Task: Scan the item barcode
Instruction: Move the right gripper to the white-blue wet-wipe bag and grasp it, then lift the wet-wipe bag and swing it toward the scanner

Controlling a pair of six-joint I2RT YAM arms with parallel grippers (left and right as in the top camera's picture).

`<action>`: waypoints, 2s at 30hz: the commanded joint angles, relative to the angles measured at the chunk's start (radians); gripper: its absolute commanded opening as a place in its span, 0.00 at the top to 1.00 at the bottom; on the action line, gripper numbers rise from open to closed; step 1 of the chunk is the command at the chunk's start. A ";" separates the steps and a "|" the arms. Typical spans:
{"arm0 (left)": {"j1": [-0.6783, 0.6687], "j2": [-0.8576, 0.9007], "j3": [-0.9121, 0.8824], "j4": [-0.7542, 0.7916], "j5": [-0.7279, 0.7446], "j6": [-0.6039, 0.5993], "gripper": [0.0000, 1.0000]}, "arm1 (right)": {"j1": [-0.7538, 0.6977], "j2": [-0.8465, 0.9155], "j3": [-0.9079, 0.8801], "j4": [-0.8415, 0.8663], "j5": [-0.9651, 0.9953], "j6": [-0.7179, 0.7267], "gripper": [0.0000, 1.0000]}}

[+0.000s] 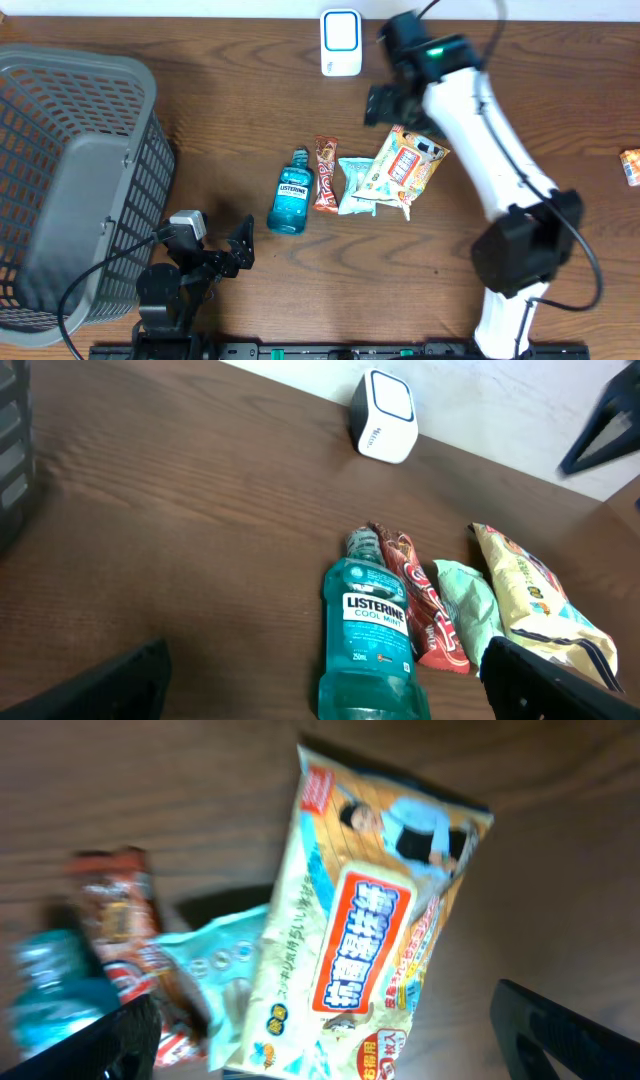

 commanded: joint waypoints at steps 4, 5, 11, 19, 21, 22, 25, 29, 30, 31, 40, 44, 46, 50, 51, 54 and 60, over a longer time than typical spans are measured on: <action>0.005 -0.002 0.004 0.000 0.009 -0.002 0.02 | 0.084 0.158 -0.004 -0.063 0.166 0.203 0.06; 0.005 -0.002 0.004 0.000 0.009 -0.002 0.02 | 0.085 0.172 -0.004 -0.066 0.164 0.204 0.07; 0.005 -0.002 0.004 0.000 0.009 -0.002 0.02 | 0.087 0.239 -0.004 -0.082 0.159 0.200 0.10; 0.005 -0.002 0.004 0.000 0.009 -0.002 0.02 | 0.089 0.363 -0.004 -0.110 0.163 0.154 0.13; 0.005 -0.002 0.004 0.000 0.009 -0.002 0.02 | 0.089 0.400 -0.004 -0.123 0.163 0.154 0.20; 0.005 -0.002 0.004 0.000 0.009 -0.002 0.02 | 0.089 0.418 -0.004 -0.132 0.163 0.154 0.26; 0.005 -0.002 0.004 0.000 0.009 -0.002 0.02 | 0.088 0.446 -0.004 -0.150 0.164 0.154 0.50; 0.005 -0.002 0.004 0.000 0.009 -0.002 0.02 | 0.087 0.438 0.003 -0.168 0.168 0.119 0.62; 0.005 -0.002 0.004 0.000 0.009 -0.002 0.02 | 0.087 0.436 0.008 -0.174 0.168 0.103 0.66; 0.005 -0.002 0.004 0.000 0.009 -0.002 0.02 | 0.087 0.436 0.013 -0.183 0.167 0.089 0.73; 0.005 -0.002 0.004 0.000 0.009 -0.002 0.02 | 0.072 0.431 0.150 -0.294 0.067 0.005 0.98; 0.005 -0.002 0.004 0.000 0.009 -0.002 0.02 | 0.056 0.399 0.281 -0.331 -0.155 -0.206 0.98; 0.005 -0.002 0.004 0.000 0.009 -0.002 0.02 | 0.048 0.378 0.323 -0.338 -0.312 -0.385 0.98; 0.005 -0.002 0.004 0.000 0.009 -0.002 0.02 | 0.030 0.322 0.349 -0.359 -0.626 -0.818 0.98; 0.005 -0.002 0.004 0.000 0.009 -0.002 0.02 | 0.027 0.313 0.349 -0.359 -0.678 -0.884 0.99; 0.005 -0.002 0.004 0.000 0.009 -0.002 0.02 | 0.026 0.308 0.349 -0.359 -0.807 -0.994 0.98; 0.005 -0.002 0.004 0.000 0.009 -0.002 0.02 | 0.027 0.308 0.342 -0.359 -1.083 -1.118 0.98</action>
